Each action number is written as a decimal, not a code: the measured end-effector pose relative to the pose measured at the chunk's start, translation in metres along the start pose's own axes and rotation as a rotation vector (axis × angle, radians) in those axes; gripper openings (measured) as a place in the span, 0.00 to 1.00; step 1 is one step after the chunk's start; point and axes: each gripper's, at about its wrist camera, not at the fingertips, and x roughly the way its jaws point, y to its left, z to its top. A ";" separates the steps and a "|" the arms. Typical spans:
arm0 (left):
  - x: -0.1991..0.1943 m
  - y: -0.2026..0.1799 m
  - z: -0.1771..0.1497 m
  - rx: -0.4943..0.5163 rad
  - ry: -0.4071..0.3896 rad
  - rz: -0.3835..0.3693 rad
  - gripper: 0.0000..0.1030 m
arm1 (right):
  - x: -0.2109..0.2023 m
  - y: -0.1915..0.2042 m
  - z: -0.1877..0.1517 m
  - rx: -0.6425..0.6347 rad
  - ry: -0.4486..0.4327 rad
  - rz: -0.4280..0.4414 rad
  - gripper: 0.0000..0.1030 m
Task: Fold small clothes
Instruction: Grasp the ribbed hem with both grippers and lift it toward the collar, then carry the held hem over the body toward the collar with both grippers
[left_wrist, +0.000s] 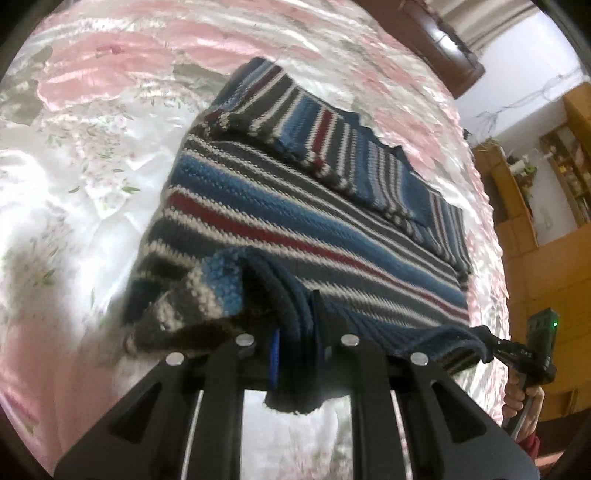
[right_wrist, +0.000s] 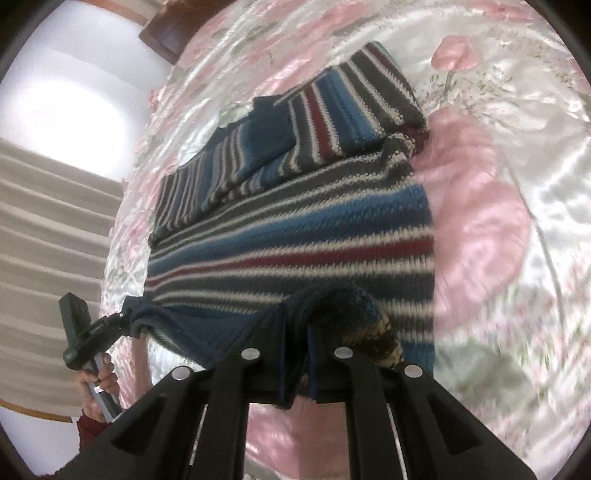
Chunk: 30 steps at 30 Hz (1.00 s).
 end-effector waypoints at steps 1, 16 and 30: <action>0.008 0.003 0.005 -0.016 0.009 -0.002 0.12 | 0.004 -0.002 0.004 0.006 0.011 -0.002 0.09; 0.023 0.020 0.028 -0.096 0.057 -0.033 0.46 | 0.006 -0.037 0.025 0.106 0.048 0.025 0.40; -0.022 -0.010 0.035 0.170 -0.038 0.133 0.70 | -0.033 0.001 0.024 -0.171 -0.002 -0.146 0.66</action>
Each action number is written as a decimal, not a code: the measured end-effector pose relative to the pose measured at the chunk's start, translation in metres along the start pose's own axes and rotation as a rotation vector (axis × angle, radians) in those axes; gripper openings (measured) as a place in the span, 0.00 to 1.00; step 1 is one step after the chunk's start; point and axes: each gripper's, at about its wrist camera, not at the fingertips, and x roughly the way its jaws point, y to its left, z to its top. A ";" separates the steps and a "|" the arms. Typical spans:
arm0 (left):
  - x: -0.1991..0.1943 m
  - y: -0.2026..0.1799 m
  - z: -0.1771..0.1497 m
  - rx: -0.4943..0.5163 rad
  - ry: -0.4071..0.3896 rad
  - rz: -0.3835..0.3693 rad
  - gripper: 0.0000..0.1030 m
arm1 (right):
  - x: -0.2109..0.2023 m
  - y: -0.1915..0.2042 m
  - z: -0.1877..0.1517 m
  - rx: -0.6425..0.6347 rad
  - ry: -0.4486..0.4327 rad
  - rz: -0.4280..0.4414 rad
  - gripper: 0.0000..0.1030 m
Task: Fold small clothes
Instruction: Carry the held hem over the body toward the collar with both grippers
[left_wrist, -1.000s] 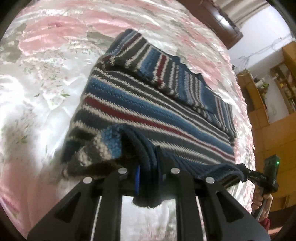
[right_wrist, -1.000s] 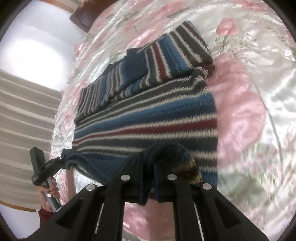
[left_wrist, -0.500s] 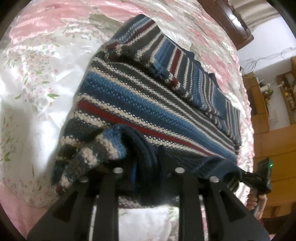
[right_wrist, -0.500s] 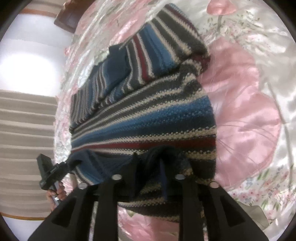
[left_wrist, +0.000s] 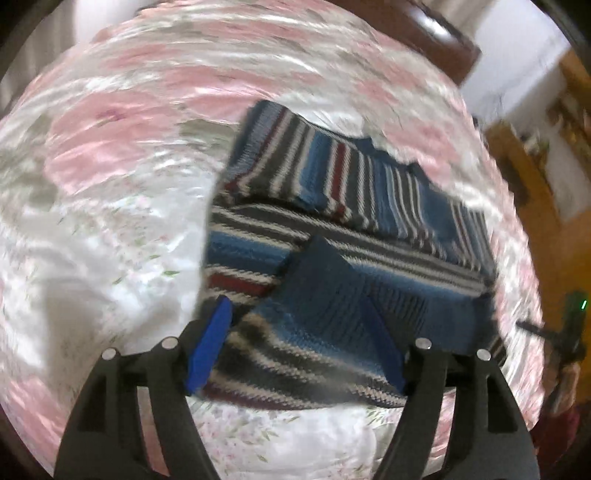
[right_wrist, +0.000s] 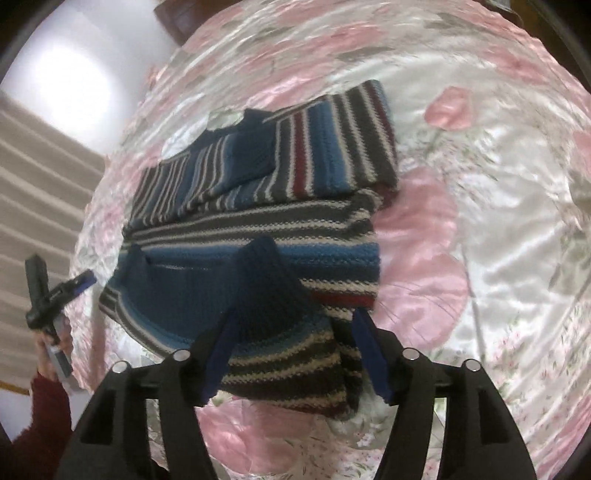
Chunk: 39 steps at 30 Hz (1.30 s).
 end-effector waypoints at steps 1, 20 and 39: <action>0.008 -0.007 0.003 0.035 0.014 0.003 0.70 | 0.004 0.003 0.003 -0.008 0.006 0.006 0.67; 0.082 -0.025 0.023 0.133 0.201 -0.073 0.72 | 0.086 0.023 0.035 -0.146 0.147 0.028 0.77; 0.064 -0.020 0.004 0.155 0.158 -0.024 0.07 | 0.074 0.023 0.022 -0.149 0.105 0.049 0.12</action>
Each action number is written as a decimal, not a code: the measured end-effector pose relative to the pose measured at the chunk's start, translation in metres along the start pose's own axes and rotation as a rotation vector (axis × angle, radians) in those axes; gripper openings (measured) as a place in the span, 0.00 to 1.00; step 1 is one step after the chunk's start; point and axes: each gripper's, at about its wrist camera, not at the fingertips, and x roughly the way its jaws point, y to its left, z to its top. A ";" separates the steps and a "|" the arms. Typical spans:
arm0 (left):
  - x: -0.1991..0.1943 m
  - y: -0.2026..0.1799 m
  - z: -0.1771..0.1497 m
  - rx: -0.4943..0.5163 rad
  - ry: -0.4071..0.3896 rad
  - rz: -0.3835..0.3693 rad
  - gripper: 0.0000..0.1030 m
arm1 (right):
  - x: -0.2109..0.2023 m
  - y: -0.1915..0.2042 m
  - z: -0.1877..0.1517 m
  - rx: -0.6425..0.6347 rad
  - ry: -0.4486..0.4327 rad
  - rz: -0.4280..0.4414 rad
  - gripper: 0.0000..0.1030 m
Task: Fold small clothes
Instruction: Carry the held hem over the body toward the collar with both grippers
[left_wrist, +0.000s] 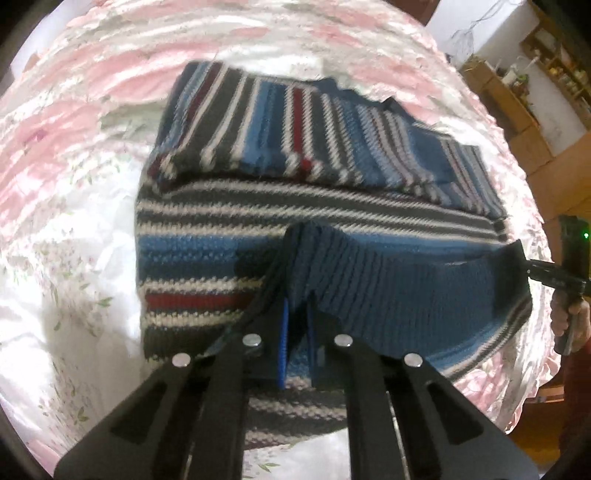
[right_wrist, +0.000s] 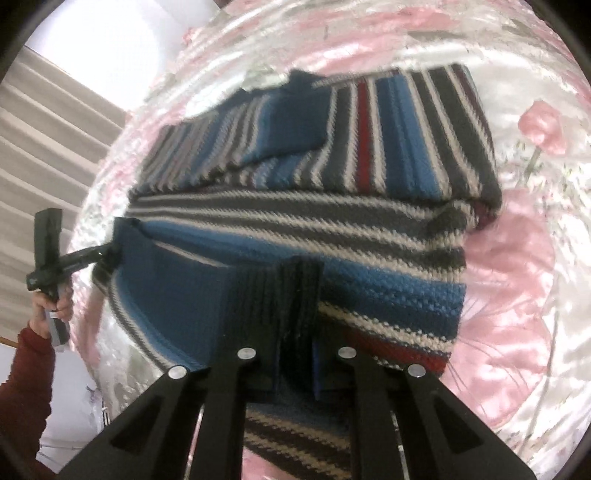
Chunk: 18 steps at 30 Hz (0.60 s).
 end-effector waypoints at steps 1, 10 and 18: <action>0.005 0.004 -0.001 -0.013 0.011 -0.003 0.07 | 0.006 -0.002 0.000 0.009 0.010 -0.006 0.12; 0.016 0.010 0.002 -0.051 0.005 -0.015 0.05 | 0.019 -0.013 -0.005 0.052 0.010 0.009 0.11; -0.033 -0.007 0.015 -0.052 -0.152 -0.046 0.04 | -0.036 -0.001 0.008 0.034 -0.117 0.058 0.11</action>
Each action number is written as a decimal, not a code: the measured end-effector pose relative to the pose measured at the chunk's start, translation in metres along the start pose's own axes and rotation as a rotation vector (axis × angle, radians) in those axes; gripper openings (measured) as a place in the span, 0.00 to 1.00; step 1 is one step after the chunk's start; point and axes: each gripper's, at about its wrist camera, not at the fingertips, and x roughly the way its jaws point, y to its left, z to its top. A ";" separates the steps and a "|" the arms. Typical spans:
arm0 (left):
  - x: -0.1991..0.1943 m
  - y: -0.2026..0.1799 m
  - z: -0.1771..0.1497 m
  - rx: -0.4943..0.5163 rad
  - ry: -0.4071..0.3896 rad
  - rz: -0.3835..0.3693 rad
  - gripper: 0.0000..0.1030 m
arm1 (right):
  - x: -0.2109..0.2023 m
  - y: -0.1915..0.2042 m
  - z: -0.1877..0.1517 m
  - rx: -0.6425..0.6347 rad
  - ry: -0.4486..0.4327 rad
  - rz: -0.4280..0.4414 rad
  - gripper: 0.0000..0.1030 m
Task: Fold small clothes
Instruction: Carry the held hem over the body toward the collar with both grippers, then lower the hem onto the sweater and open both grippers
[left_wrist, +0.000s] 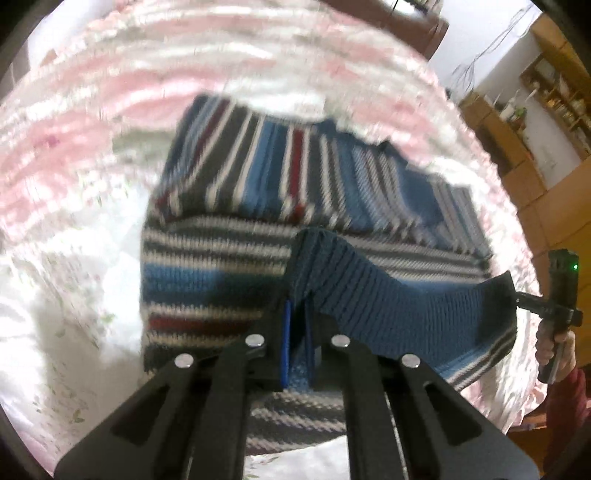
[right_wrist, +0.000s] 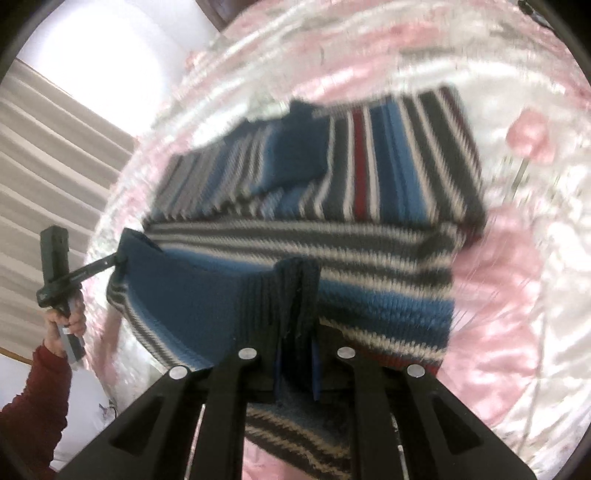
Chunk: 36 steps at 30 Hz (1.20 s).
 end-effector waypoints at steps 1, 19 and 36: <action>-0.007 -0.004 0.006 0.007 -0.026 0.001 0.04 | -0.007 0.002 0.006 -0.006 -0.019 -0.007 0.11; 0.010 -0.020 0.136 0.049 -0.216 0.130 0.04 | -0.009 0.017 0.160 0.014 -0.194 -0.131 0.11; 0.110 -0.003 0.165 0.085 -0.123 0.245 0.05 | 0.088 -0.041 0.200 0.099 -0.108 -0.258 0.11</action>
